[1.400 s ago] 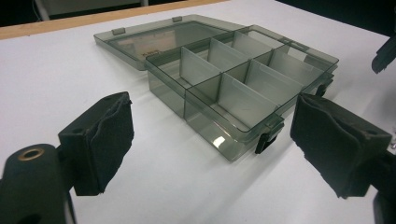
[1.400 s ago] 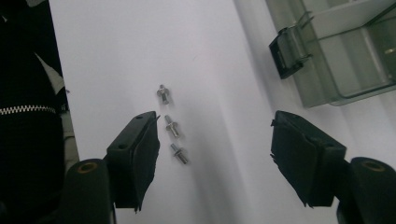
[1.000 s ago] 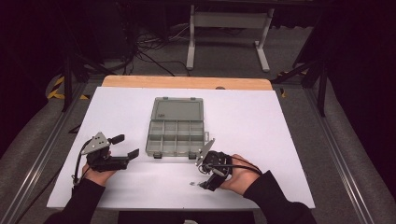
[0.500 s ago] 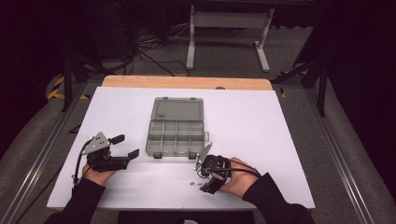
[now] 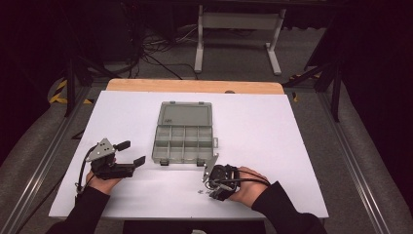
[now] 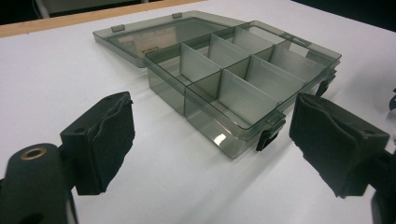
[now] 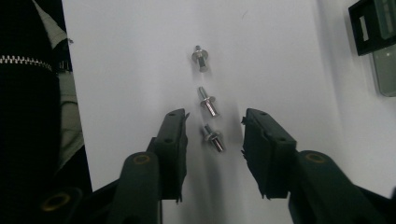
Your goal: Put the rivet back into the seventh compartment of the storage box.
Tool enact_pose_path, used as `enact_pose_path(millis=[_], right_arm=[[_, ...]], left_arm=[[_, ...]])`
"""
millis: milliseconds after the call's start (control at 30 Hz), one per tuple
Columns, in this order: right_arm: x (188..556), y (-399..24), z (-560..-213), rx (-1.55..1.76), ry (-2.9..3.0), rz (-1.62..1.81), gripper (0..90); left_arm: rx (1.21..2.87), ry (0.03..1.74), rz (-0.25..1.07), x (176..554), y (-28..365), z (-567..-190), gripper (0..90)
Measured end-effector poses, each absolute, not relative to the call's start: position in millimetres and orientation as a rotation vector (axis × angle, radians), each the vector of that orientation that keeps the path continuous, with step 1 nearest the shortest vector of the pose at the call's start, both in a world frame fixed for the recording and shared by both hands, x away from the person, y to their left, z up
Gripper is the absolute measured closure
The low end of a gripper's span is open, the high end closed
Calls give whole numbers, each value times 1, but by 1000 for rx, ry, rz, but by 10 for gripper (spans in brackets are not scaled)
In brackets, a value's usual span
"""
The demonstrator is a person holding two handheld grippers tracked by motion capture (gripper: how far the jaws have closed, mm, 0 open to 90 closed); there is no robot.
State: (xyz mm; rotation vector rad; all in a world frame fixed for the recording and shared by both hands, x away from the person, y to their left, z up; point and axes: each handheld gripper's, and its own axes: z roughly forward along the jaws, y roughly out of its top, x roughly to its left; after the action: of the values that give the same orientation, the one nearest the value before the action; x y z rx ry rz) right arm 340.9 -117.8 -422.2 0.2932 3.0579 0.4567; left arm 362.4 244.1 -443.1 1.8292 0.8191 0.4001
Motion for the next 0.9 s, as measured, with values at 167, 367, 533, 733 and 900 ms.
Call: enact_pose_path(millis=[167,367,533,733,900], right_arm=[[340,-117,-424,260,3062,450,694],[338,-116,-425,240,3062,422,755],[337,-116,-425,240,3073,418,813],[339,-117,-426,254,3083,436,817],[341,-117,-425,256,3092,429,822]], left_arm=[[1831,818,401,363,244,-443,145],[1837,810,400,362,243,-443,146],[1838,808,402,363,244,-443,145],[1830,812,404,362,243,-443,145],[1830,812,404,362,243,-443,145]])
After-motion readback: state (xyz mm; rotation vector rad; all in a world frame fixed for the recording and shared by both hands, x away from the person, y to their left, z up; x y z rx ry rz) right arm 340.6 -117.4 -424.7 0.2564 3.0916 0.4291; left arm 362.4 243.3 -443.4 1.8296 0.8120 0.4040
